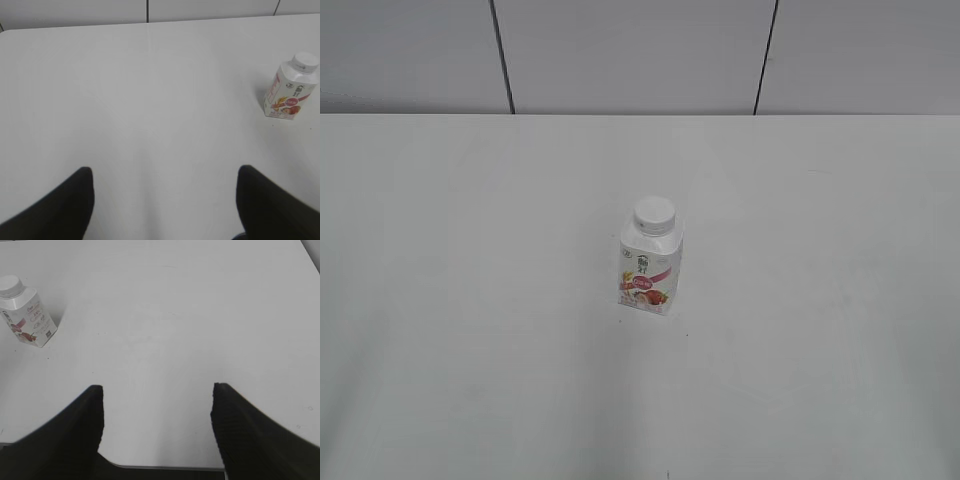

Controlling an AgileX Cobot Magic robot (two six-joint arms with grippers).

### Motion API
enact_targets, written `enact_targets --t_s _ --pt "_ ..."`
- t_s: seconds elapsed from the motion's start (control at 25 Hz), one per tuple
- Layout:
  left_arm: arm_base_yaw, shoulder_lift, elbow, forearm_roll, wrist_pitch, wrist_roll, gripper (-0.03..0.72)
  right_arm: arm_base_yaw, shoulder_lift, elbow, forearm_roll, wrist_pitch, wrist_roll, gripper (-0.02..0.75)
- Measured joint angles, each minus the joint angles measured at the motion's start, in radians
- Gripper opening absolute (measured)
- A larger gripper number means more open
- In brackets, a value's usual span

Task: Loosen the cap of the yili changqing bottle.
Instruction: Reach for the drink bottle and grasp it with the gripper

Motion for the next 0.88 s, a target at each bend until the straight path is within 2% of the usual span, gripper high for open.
enact_targets --t_s 0.44,0.64,0.88 --pt "0.0 0.0 -0.015 0.002 -0.044 0.0 0.536 0.0 0.0 0.0 0.0 0.0 0.0 0.533" --pt "0.0 0.016 -0.01 0.016 -0.361 0.0 0.536 0.0 0.0 0.0 0.0 0.0 0.0 0.533" --pt "0.0 0.171 0.082 0.044 -0.768 0.0 0.536 0.0 0.0 0.0 0.0 0.0 0.0 0.533"
